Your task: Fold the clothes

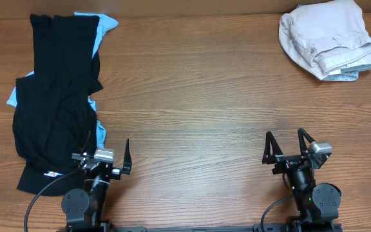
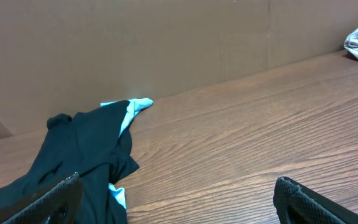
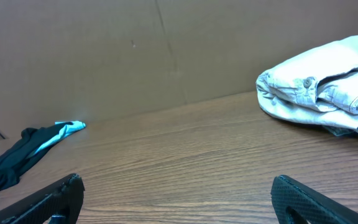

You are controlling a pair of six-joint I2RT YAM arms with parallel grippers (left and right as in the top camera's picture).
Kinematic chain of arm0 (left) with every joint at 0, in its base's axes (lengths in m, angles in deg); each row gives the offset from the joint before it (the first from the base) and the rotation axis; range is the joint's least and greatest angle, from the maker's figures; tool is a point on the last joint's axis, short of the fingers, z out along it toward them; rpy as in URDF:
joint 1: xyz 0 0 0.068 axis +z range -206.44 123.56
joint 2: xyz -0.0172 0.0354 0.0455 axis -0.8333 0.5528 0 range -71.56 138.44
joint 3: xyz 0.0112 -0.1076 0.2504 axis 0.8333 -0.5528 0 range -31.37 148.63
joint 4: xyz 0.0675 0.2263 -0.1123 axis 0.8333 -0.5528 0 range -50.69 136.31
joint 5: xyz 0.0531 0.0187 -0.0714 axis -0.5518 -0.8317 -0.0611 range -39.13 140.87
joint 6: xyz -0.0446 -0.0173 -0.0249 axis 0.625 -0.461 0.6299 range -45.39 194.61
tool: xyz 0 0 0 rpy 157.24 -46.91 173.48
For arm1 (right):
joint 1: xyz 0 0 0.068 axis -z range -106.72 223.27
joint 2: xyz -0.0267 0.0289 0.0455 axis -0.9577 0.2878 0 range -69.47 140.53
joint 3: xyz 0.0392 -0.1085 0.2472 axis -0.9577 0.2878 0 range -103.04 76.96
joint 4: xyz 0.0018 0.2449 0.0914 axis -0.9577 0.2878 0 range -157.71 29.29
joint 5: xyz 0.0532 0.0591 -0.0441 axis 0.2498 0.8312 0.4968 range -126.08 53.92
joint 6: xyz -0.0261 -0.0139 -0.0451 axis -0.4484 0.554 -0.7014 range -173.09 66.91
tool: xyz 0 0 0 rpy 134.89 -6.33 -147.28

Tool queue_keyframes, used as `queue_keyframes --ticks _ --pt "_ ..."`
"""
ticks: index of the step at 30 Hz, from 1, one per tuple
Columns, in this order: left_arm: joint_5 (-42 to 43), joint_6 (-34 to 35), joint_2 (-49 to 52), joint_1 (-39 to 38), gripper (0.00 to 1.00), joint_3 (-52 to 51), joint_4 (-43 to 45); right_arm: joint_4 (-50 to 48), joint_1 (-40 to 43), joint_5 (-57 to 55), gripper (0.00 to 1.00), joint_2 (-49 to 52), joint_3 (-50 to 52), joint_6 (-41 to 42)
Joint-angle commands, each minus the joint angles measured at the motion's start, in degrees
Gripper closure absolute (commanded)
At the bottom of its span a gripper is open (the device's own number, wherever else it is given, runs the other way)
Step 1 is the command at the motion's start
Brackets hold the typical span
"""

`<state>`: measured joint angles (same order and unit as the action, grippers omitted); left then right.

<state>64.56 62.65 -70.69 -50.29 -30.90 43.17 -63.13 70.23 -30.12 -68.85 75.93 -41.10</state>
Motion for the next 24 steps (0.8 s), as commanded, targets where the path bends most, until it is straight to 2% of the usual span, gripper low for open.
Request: queue_keyframes --ticks 1,19,24 --pt "-0.6 0.8 -0.6 0.5 0.0 -0.2 0.0 -0.2 0.2 -0.3 0.0 -0.5 0.6 0.0" --pt "-0.7 0.7 -0.6 0.5 0.0 -0.2 0.0 -0.3 0.2 -0.3 0.0 -0.5 0.6 0.0" --pt "-0.8 -3.8 -0.6 0.5 0.0 -0.2 0.1 -0.3 0.2 -0.3 0.0 -0.5 0.6 0.0"
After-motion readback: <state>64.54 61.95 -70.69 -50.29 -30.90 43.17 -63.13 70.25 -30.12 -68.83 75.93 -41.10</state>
